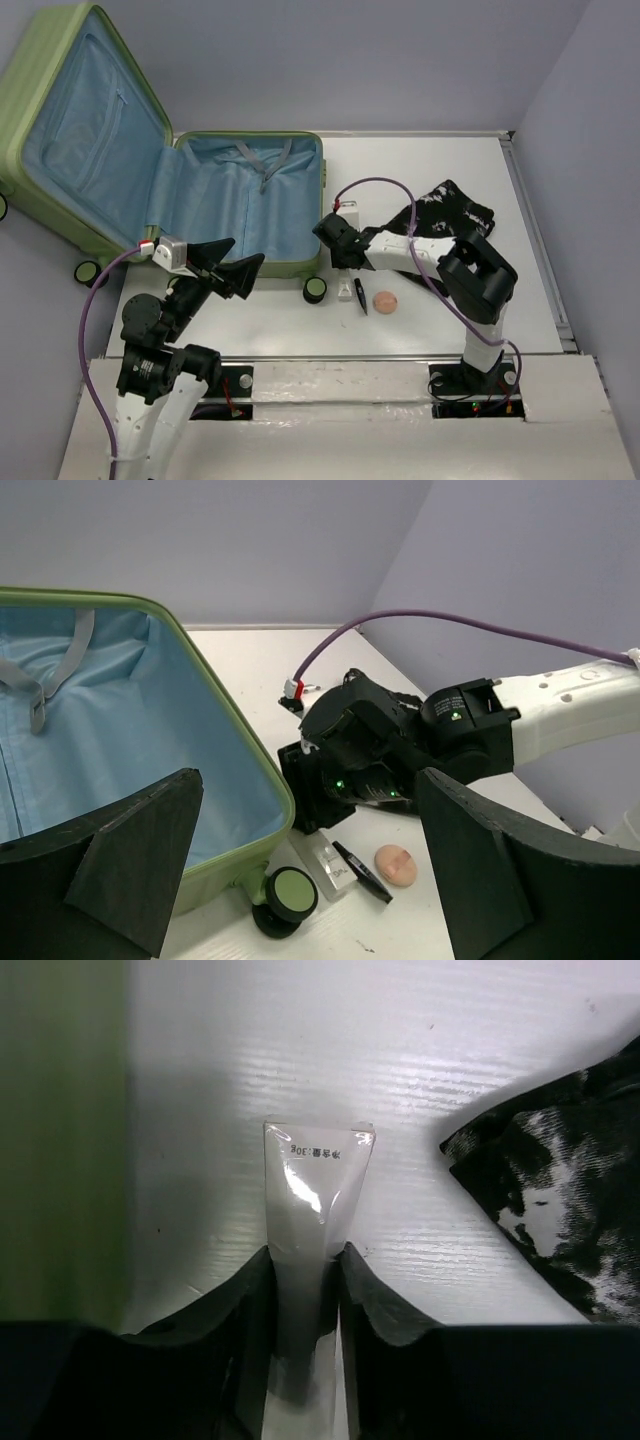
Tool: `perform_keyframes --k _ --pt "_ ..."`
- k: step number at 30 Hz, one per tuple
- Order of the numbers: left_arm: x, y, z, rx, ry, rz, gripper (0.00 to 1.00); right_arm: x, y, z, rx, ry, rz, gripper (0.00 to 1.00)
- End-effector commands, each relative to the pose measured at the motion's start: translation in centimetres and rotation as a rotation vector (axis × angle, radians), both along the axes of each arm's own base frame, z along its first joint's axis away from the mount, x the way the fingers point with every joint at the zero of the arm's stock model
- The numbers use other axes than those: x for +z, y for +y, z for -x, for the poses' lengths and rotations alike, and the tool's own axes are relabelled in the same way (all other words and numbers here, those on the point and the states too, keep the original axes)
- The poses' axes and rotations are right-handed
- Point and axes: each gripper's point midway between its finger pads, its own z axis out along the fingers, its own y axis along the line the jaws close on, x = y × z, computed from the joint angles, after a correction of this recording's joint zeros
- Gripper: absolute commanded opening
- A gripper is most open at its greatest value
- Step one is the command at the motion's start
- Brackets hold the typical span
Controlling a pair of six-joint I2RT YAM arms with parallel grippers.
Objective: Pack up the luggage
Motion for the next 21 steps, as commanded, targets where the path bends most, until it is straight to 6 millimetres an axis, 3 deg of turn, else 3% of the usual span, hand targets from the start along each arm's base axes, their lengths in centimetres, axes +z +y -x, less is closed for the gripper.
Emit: perform_keyframes --k 1,2,3,5,6,7,10,11,12,13,14,15,16,17,18,19,21 --pt "1.7 0.0 0.6 -0.011 -0.048 0.013 0.99 5.0 0.2 -2.6 -0.093 -0.151 -0.059 0.29" --pt "1.8 0.0 0.6 -0.011 -0.049 0.015 0.99 6.0 -0.3 -2.5 -0.104 -0.171 -0.069 0.24" --pt "1.8 0.0 0.7 -0.014 -0.049 0.014 0.99 9.1 -0.5 -2.4 -0.102 -0.218 -0.116 0.24" --pt "1.8 0.0 0.7 -0.015 -0.05 0.016 0.99 11.4 -1.1 -1.4 -0.083 -0.252 -0.146 0.24" --pt "1.8 0.0 0.7 -0.015 -0.051 0.017 0.99 14.5 -1.5 -1.0 -0.078 -0.295 -0.201 0.24" --pt "1.9 0.0 0.7 -0.015 -0.051 0.019 0.99 15.7 -1.7 -0.7 -0.064 -0.308 -0.222 0.24" --pt "1.9 0.1 0.7 -0.008 -0.054 0.023 0.99 19.3 -0.3 -0.1 0.003 -0.332 -0.33 0.24" --pt "2.0 0.2 0.7 -0.003 -0.057 0.024 0.99 22.0 1.3 -0.7 0.049 -0.37 -0.394 0.24" --pt "2.0 0.2 0.7 0.0 -0.058 0.025 0.99 21.6 2.1 -0.8 0.078 -0.364 -0.397 0.24" --pt "2.0 0.2 0.7 0.0 -0.059 0.024 0.99 23.4 4.9 -1.8 0.143 -0.375 -0.453 0.24" --pt "2.0 0.3 0.6 0.004 -0.056 0.024 0.99 26.5 5.5 -2.3 0.149 -0.43 -0.5 0.26" --pt "1.9 0.3 0.6 0.007 -0.052 0.025 0.99 28.3 8.6 -3.4 0.21 -0.438 -0.556 0.32" --pt "1.8 0.3 0.5 0.009 -0.05 0.024 0.99 29.0 10.2 -4.2 0.235 -0.444 -0.575 0.44" --pt "1.8 0.4 0.4 0.012 -0.044 0.023 0.99 28.7 11.2 -4.8 0.258 -0.426 -0.551 0.69" --pt "1.8 0.5 0.3 0.019 -0.042 0.024 0.99 26.1 12.6 -5.9 0.254 -0.378 -0.506 0.79" --pt "1.7 0.5 0.3 0.025 -0.038 0.02 0.99 26.4 12.8 -6.3 0.247 -0.377 -0.495 0.85" --pt "1.7 0.6 0.3 0.029 -0.038 0.023 0.99 26.3 11.5 -5.8 0.231 -0.375 -0.47 0.86"
